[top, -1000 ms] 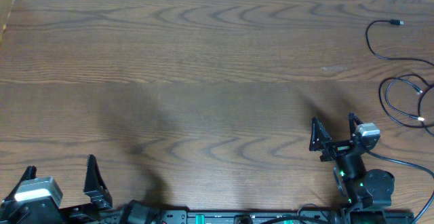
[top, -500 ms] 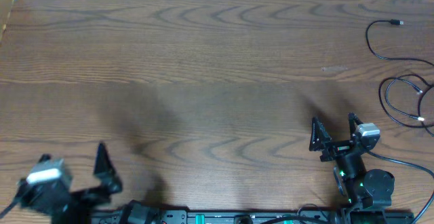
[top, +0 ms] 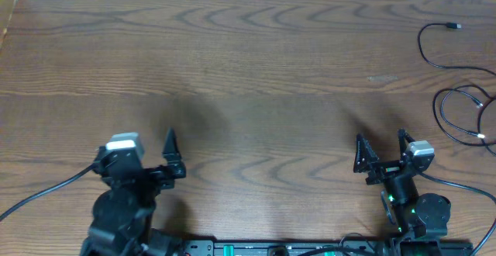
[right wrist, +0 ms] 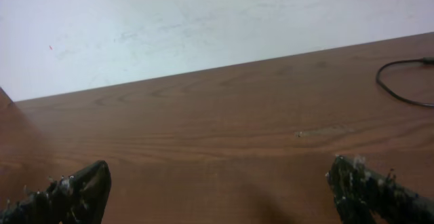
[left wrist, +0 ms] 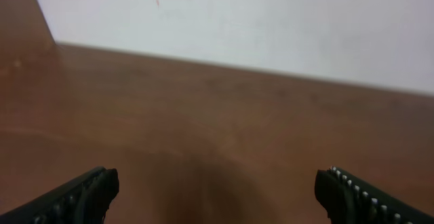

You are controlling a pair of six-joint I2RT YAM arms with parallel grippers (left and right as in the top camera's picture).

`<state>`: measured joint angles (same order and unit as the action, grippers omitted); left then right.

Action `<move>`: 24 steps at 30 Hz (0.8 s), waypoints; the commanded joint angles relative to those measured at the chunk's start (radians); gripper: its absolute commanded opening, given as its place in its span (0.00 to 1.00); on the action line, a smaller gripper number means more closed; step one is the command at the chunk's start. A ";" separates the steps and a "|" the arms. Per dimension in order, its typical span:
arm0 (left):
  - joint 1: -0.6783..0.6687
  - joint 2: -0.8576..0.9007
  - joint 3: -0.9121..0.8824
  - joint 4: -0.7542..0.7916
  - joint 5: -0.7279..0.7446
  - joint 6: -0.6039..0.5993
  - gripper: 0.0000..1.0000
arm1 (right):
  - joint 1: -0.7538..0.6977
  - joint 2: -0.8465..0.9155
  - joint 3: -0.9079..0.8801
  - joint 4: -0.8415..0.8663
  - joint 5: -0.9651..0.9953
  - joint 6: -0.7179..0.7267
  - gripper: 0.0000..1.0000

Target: Untangle cables

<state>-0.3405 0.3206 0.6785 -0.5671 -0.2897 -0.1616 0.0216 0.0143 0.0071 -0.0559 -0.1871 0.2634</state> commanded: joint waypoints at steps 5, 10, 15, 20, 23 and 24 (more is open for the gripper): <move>0.003 0.078 -0.067 -0.016 0.058 -0.019 0.98 | 0.010 -0.009 -0.002 -0.004 -0.003 0.013 0.99; 0.003 0.134 -0.103 0.050 0.010 -0.005 0.98 | 0.010 -0.009 -0.002 -0.004 -0.003 0.013 0.99; 0.003 0.184 -0.172 0.205 -0.018 -0.005 0.98 | 0.010 -0.009 -0.002 -0.004 -0.003 0.013 0.99; 0.003 0.211 -0.279 0.428 -0.010 -0.005 0.98 | 0.010 -0.009 -0.002 -0.004 -0.003 0.013 0.99; 0.003 0.215 -0.340 0.551 0.013 -0.005 0.98 | 0.010 -0.009 -0.002 -0.004 -0.003 0.013 0.99; 0.003 0.212 -0.353 0.573 0.012 -0.005 0.98 | 0.010 -0.009 -0.002 -0.004 -0.003 0.013 0.99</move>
<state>-0.3405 0.5369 0.3527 -0.0269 -0.2859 -0.1612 0.0219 0.0143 0.0071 -0.0555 -0.1871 0.2638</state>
